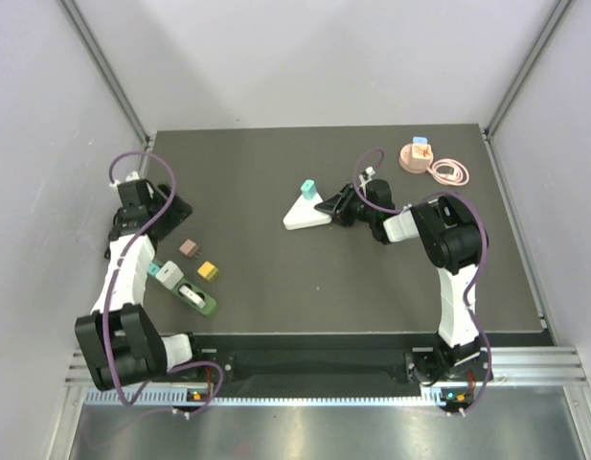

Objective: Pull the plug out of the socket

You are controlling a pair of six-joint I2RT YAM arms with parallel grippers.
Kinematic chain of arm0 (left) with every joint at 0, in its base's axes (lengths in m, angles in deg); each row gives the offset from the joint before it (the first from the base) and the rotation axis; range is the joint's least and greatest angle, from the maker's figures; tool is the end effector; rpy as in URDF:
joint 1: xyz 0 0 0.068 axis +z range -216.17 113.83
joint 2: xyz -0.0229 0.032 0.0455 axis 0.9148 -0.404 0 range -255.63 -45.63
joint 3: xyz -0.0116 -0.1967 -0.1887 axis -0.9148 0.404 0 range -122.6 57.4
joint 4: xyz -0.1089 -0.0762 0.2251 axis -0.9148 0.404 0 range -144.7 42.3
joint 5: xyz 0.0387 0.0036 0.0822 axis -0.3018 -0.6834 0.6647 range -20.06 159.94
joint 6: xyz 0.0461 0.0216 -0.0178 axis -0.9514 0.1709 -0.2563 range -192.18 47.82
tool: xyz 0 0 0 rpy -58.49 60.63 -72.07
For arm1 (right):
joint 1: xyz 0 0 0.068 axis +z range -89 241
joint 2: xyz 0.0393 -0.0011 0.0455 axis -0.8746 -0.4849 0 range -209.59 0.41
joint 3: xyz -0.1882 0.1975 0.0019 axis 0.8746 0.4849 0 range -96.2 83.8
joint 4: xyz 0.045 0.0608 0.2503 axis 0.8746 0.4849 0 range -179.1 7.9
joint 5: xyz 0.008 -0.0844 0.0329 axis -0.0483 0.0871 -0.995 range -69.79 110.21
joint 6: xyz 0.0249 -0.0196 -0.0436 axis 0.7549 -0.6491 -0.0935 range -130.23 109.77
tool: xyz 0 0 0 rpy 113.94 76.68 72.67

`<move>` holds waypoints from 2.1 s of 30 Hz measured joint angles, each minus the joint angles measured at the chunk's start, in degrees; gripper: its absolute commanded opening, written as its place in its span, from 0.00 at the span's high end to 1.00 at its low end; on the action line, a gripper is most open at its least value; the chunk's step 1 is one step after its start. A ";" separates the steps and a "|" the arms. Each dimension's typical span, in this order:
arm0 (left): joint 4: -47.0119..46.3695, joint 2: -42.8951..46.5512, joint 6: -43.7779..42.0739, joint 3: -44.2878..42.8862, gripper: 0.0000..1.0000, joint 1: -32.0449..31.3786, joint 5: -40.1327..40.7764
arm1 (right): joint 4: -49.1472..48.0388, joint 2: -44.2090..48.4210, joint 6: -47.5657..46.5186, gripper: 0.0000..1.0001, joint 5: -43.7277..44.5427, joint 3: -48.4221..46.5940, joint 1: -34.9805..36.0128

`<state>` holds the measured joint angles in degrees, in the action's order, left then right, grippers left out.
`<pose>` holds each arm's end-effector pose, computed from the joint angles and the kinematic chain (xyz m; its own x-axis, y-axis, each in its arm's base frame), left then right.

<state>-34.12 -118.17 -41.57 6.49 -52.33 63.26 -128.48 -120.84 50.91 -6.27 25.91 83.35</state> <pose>0.2648 0.0609 0.2574 -0.4829 -0.6399 -0.5978 -0.4647 0.7658 -0.4445 0.3798 0.1733 0.1040 -0.8096 0.5147 -0.2822 -0.0168 0.4603 0.8876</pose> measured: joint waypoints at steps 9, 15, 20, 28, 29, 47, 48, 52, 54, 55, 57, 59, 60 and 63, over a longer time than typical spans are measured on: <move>-3.28 -0.15 0.59 -5.49 0.29 -8.52 -5.53 | 0.00 0.00 0.00 1.00 0.00 0.00 0.00; -6.71 -8.98 -1.38 -11.80 0.23 -23.04 -4.02 | 0.00 0.00 0.00 1.00 -0.02 0.00 0.00; -9.05 -19.82 -4.17 -21.46 0.08 -31.95 -1.51 | 0.00 0.00 0.00 1.00 -0.04 0.00 0.00; -10.25 -36.94 -9.90 -35.76 0.17 -42.12 3.56 | 0.00 0.00 0.00 1.00 -0.15 0.00 0.00; -10.08 -38.53 -10.80 -36.89 0.18 -42.93 3.89 | -0.02 0.00 0.02 1.00 -0.17 0.00 0.00; -9.97 -47.15 -14.86 -41.03 0.60 -44.33 7.96 | 0.00 -0.02 0.15 1.00 -0.33 0.00 -0.02; -10.01 -47.25 -15.04 -41.03 0.64 -44.30 8.00 | 0.00 -0.02 0.17 1.00 -0.33 0.00 -0.02; -9.73 -47.76 -14.91 -41.57 0.97 -44.11 8.35 | -0.13 -0.11 0.24 1.00 -0.39 0.02 -0.20; -9.57 -47.80 -14.43 -41.59 1.00 -44.15 8.72 | -0.20 -0.15 0.31 1.00 -0.48 0.02 -0.24; -9.55 -47.80 -14.03 -41.62 1.00 -44.15 8.96 | -0.22 -0.15 0.33 1.00 -0.50 0.02 -0.26; -9.44 -47.80 -12.55 -41.62 1.00 -43.91 9.16 | -0.28 -0.22 0.35 1.00 -0.57 0.02 -0.28; -9.44 -47.80 -10.69 -41.62 1.00 -43.17 7.74 | -0.37 -0.26 0.35 1.00 -0.68 0.00 -0.35; -9.42 -47.80 -9.60 -41.62 1.00 -42.60 6.43 | -0.46 -0.26 0.35 1.00 -0.66 0.00 -0.37; -9.49 -47.89 -8.22 -41.62 1.00 -41.51 3.72 | -0.46 -0.26 0.26 1.00 -0.61 -0.20 -0.39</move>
<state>-43.61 -166.05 -49.79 -35.13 -93.83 66.98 -128.94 -121.10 51.17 -6.88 25.71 82.95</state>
